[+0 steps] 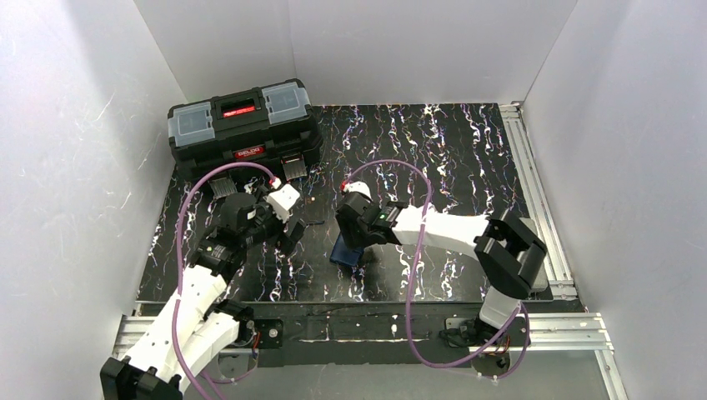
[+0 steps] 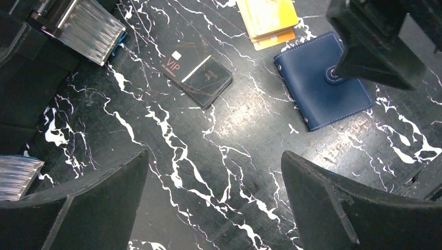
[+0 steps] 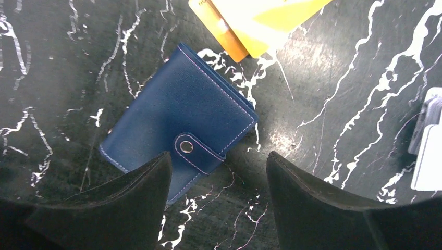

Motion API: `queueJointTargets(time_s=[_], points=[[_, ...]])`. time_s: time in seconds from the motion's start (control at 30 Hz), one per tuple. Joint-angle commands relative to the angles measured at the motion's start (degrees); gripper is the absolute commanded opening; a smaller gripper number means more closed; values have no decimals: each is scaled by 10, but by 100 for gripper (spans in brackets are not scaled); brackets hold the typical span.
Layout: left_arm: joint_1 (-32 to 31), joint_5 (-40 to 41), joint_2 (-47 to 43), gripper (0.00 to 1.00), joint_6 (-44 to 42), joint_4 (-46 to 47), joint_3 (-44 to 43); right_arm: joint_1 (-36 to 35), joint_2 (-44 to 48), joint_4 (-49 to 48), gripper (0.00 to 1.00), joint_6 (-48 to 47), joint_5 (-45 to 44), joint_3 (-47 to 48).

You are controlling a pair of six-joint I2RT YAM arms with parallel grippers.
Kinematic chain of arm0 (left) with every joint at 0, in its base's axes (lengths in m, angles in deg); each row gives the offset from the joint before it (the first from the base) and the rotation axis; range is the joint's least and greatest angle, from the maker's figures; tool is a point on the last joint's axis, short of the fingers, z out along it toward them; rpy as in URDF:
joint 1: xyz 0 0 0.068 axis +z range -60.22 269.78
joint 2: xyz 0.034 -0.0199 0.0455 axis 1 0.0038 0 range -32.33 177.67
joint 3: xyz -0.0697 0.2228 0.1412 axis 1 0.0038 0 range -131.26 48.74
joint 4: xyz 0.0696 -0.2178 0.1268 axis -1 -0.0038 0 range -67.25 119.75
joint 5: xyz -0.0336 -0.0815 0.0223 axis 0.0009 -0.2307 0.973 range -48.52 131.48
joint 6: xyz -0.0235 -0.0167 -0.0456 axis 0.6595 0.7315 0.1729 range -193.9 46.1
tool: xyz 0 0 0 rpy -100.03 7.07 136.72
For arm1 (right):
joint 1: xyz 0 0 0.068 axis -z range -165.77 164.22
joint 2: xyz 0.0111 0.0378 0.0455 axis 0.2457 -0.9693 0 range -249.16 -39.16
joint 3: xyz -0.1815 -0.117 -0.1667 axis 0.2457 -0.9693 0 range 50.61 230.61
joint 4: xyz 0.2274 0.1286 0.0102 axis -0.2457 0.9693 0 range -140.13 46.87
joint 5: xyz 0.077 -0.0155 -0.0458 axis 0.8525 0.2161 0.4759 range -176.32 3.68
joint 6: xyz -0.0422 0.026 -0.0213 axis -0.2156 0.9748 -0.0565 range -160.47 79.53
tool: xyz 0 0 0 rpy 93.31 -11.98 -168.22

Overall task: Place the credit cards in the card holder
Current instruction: Open the card holder at the center of the board.

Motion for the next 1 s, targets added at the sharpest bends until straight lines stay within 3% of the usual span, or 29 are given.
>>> queueJointTargets(time_s=[0.0,0.3,0.4,0.57,0.77,0.97], points=[[-2,-21,-18,99,-15,-11,10,-10,-24,3,73,38,-26,8],[-2,-24,-15,99,-19,-11,9,-34,-56,-9,71,40,-21,12],[-2,-24,-11,99,-23,-10,8,-34,-59,-20,67,36,-20,5],[-2,-46,-11,99,-29,-12,8,-34,-57,-48,55,30,-16,-17],[-3,-129,-18,99,-63,-16,21,-34,-46,-88,44,3,1,-49],[-2,-195,-9,99,-106,-23,34,-34,-22,-99,21,-24,5,-75]])
